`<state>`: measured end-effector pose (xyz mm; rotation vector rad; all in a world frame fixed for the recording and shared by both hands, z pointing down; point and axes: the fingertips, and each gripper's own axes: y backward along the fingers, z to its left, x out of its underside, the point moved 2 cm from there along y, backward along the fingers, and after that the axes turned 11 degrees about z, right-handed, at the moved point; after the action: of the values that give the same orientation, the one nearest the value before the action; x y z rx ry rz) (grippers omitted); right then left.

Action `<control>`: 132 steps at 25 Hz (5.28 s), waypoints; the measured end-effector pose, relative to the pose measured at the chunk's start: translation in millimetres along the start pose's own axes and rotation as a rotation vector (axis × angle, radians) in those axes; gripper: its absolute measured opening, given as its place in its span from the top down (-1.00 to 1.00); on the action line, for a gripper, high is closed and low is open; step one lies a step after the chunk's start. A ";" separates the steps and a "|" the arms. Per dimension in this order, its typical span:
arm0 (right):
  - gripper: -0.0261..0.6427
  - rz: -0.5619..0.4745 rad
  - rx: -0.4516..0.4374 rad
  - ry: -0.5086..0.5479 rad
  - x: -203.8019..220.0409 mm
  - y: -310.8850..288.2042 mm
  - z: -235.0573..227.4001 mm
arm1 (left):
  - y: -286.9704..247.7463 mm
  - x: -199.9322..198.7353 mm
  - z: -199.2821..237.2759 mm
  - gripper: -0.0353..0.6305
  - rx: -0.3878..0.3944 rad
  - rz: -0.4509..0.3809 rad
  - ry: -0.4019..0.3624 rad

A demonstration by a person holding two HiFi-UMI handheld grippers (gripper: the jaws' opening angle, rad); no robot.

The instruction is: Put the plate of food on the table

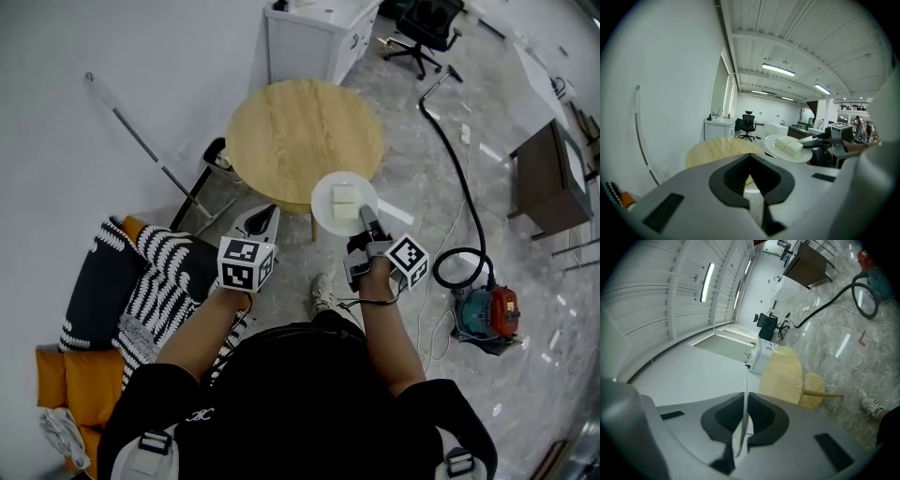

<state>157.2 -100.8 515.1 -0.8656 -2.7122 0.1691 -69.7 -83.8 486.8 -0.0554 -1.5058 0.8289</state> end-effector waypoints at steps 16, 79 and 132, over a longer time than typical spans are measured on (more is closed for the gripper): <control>0.84 0.088 -0.011 0.013 -89.0 -64.0 -12.6 | -87.3 -52.2 15.4 0.88 -0.066 0.020 0.063; 0.84 0.435 -0.010 0.024 -82.4 -312.9 -127.9 | -140.8 -93.0 170.3 0.88 -0.248 0.055 0.074; 0.89 0.452 0.646 0.649 -87.4 -343.5 -120.8 | -150.8 -92.1 208.4 0.88 -0.210 0.064 0.169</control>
<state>73.9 -428.0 677.1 -1.0630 -1.6768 0.6777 -173.3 -335.4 511.3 -0.3235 -1.4321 0.6960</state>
